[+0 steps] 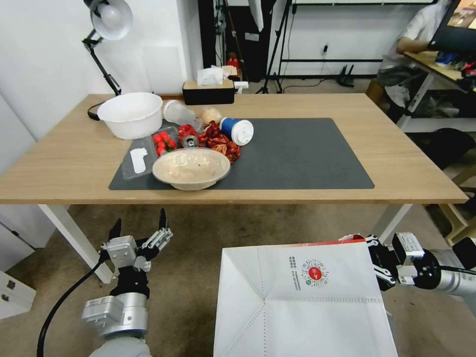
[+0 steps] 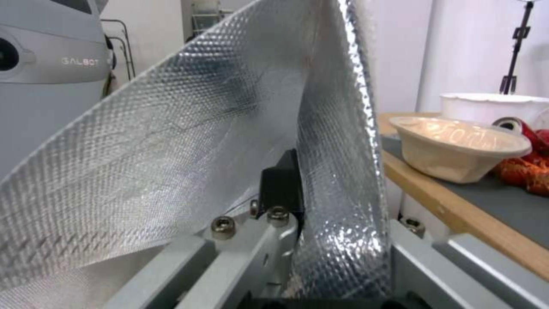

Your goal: Pick up the food delivery bag from the floor and place it on the table.

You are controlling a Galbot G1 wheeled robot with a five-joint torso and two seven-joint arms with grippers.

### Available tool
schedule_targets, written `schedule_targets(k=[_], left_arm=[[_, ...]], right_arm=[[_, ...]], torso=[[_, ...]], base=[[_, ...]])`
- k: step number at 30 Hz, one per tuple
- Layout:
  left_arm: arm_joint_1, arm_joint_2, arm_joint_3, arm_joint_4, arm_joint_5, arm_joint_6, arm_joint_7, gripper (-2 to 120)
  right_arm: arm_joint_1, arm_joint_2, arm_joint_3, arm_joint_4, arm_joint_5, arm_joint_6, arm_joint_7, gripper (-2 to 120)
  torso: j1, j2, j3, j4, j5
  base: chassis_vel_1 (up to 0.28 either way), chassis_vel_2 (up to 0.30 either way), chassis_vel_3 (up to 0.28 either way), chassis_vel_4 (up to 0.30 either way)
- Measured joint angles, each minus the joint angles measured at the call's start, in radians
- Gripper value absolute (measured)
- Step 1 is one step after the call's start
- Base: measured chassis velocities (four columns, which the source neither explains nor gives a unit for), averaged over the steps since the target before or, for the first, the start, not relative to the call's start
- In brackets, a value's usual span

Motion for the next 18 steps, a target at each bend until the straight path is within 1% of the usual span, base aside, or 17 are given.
schedule_targets(k=[18], left_arm=[[0.001, 0.003, 0.0, -0.002, 0.0, 0.0, 0.0, 100]], right_arm=[[-0.001, 0.006, 0.0, 0.003, -0.001, 0.0, 0.003, 0]], torso=[[0.035, 0.081, 0.045, 0.0, 0.0]], base=[[0.0, 0.0, 0.0, 0.0]])
